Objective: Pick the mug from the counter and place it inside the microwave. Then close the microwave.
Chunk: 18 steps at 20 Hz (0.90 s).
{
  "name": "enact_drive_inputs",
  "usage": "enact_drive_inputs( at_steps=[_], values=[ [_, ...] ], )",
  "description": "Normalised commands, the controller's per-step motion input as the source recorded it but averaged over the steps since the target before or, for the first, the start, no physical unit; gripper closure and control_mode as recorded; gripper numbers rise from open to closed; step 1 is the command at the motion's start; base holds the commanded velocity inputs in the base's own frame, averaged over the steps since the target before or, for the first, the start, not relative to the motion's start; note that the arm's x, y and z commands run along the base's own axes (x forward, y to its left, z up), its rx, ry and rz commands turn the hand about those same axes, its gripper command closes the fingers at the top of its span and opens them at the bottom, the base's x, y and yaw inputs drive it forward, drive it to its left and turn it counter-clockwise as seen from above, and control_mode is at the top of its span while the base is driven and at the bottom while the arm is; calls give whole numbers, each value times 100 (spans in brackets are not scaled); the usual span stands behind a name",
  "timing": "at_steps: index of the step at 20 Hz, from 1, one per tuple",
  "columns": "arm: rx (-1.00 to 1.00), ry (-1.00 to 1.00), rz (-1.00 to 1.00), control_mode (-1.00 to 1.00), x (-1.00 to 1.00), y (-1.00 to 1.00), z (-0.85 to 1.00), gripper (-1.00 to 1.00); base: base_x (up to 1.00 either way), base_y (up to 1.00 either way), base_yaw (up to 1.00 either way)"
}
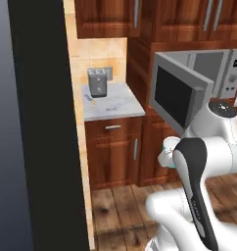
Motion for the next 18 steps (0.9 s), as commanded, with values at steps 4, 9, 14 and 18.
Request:
enact_drive_inputs(
  at_steps=[4,9,14,18],
  values=[
    [0,0,0,100,0,0,0,100,-53,-74,-18],
    [0,0,0,100,0,0,0,100,-18,-88,-13],
    [0,0,0,100,0,0,0,100,0,-99,6],
    [0,0,0,100,0,0,0,100,30,-95,13]
  ],
)
